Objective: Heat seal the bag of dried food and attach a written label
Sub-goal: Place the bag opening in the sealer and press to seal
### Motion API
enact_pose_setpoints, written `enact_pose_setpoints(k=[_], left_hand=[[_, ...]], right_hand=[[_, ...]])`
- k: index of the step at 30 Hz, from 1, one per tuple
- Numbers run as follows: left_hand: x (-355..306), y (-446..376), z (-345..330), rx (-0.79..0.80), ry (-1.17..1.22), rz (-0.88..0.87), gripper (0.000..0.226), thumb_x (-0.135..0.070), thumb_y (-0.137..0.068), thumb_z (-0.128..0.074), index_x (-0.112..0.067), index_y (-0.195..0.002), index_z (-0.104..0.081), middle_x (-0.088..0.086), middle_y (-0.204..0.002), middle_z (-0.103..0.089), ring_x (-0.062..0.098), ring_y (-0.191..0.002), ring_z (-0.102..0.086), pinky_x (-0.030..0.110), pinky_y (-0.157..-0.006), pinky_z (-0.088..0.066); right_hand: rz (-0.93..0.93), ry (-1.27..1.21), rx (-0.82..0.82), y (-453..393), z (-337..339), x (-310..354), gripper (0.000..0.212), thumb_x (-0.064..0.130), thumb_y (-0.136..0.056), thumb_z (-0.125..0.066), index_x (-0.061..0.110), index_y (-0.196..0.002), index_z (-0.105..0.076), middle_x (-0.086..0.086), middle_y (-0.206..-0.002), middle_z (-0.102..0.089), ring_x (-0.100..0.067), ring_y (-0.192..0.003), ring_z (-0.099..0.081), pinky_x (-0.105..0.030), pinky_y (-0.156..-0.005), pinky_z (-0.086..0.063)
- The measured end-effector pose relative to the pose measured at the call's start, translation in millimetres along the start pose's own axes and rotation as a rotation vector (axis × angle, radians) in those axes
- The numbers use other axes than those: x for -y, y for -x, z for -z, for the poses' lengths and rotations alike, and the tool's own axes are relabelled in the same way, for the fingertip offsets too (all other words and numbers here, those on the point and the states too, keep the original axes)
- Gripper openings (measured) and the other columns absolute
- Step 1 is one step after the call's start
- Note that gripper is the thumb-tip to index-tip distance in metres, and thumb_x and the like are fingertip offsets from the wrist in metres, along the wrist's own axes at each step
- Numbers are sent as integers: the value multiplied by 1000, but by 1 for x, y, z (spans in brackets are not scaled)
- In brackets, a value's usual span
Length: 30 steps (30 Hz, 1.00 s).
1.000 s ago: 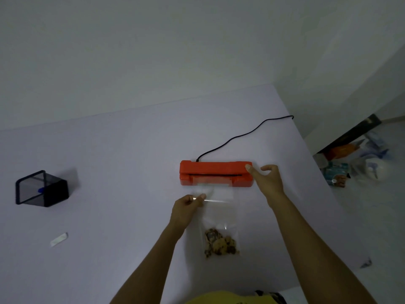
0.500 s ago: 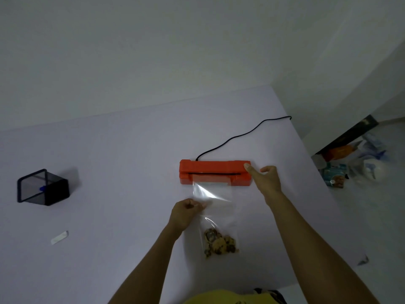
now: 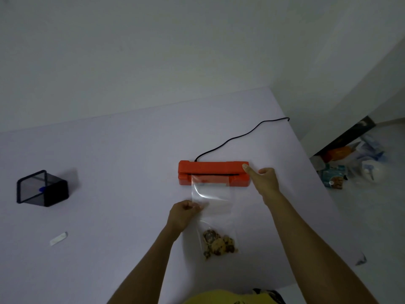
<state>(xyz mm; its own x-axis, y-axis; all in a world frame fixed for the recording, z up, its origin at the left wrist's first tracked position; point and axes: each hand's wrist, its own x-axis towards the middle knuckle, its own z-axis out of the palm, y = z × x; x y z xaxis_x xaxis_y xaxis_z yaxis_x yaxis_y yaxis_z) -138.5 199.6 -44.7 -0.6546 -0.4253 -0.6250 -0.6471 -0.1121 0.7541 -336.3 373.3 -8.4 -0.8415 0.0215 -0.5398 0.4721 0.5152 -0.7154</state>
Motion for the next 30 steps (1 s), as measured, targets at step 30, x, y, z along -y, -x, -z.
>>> enact_pose_setpoints(k=[30], left_hand=[[-60, -9, 13, -500, -617, -635, 48, -29, -86, -66, -15, -129, -51, 6, -131, -53, 24, -120, -48, 40, -97, -44]], right_hand=[[130, -2, -55, 15, -4, 2, 53, 49, -77, -71, 16, -50, -38, 2, -50, -40, -15, -49, -37, -28, -50, -31]])
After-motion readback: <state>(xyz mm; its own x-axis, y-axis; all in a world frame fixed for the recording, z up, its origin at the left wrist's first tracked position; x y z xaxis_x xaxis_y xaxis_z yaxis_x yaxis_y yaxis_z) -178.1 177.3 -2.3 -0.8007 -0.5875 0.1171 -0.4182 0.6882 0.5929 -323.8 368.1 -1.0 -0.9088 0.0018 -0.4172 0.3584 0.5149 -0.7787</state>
